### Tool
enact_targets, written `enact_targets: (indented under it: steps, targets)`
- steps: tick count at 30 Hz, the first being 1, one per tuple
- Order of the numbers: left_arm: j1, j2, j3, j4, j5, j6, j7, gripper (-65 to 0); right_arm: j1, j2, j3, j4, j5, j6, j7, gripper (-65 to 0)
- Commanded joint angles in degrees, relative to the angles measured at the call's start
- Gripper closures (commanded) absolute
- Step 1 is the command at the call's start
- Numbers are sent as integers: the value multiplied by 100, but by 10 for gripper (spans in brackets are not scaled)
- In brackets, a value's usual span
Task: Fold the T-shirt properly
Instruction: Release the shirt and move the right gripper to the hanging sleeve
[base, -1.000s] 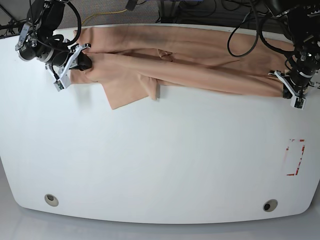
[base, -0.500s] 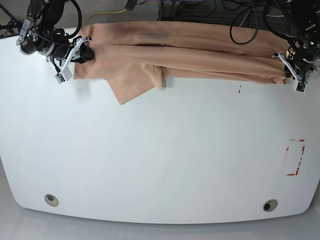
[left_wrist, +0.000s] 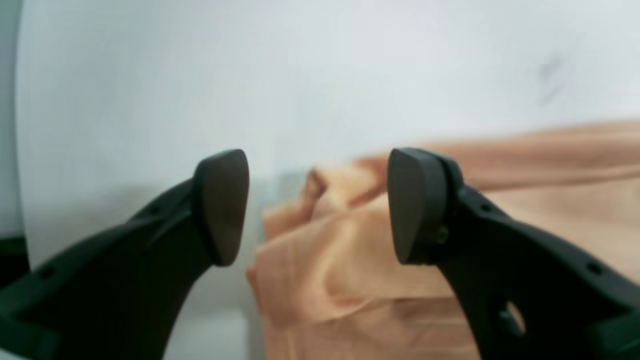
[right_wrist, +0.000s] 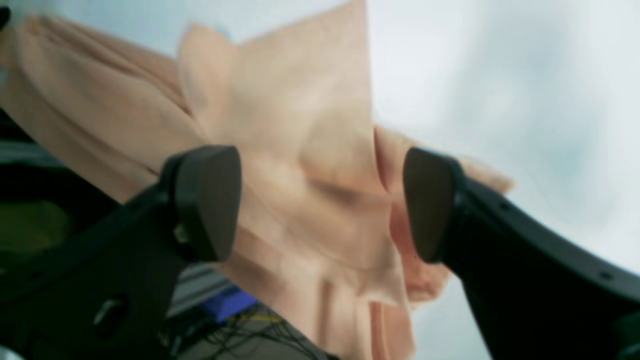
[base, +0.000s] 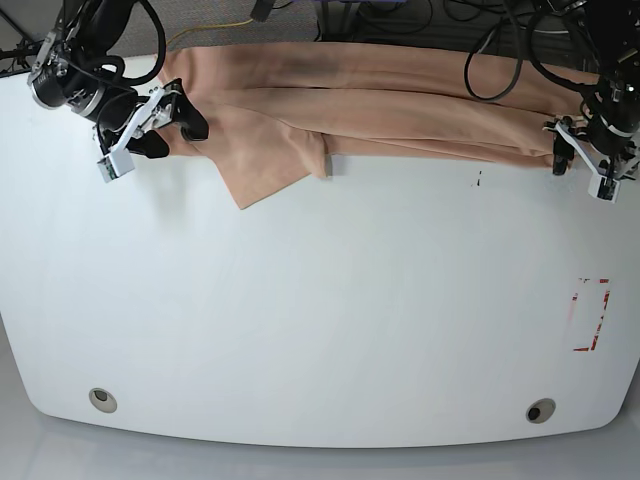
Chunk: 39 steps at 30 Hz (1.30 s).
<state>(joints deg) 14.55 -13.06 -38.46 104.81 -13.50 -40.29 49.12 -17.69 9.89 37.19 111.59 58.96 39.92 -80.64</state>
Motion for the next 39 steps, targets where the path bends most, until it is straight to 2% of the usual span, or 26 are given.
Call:
enact_targets:
  steps: [1, 3, 8, 11, 15, 21, 25, 31, 36, 37, 39]
  targets:
    - [-8, 0, 140, 90, 9, 29, 261, -407, 42, -141, -13, -78, 113, 8, 69, -457]
    - [-8, 88, 325, 72, 88, 29, 349, -389, 86, -299, -31, -368, 7, 8, 64, -407]
    - [141, 238, 650, -314, 967, 29, 358, -262, 15, -404, -180, -1045, -388, 8, 86, -243]
    - [-8, 247, 633, -824, 1213, 29, 323, -239, 183, -413, -172, -1458, -757, 8, 95, -200]
    - [-61, 203, 624, -1317, 1240, 29, 279, -239, 270, -316, -154, -1854, -1188, 8, 367, -200]
    - [-571, 150, 870, -1484, 1257, 29, 270, -239, 780, 141, -163, -2443, -1601, 8, 754, -200]
    - [-958, 326, 1107, -1449, 1257, 29, 305, -239, 1369, 492, -163, -3014, -1760, 8, 992, -200]
    - [-1204, 589, 1186, -1413, 1222, 29, 314, -242, 2108, 897, -163, -3269, -1733, 8, 877, -200]
    - [-1380, 651, 1169, -991, 1178, 29, 701, -243, 2697, 914, -154, -3172, -1733, 8, 464, -203]
    - [-1380, 660, 1160, -860, 1099, 29, 798, -243, 2758, 914, -154, -3076, -1733, 8, 438, -212]
    - [-1371, 660, 1134, -596, 791, 29, 973, -243, 2864, 879, -154, -2891, -1733, 8, 438, -273]
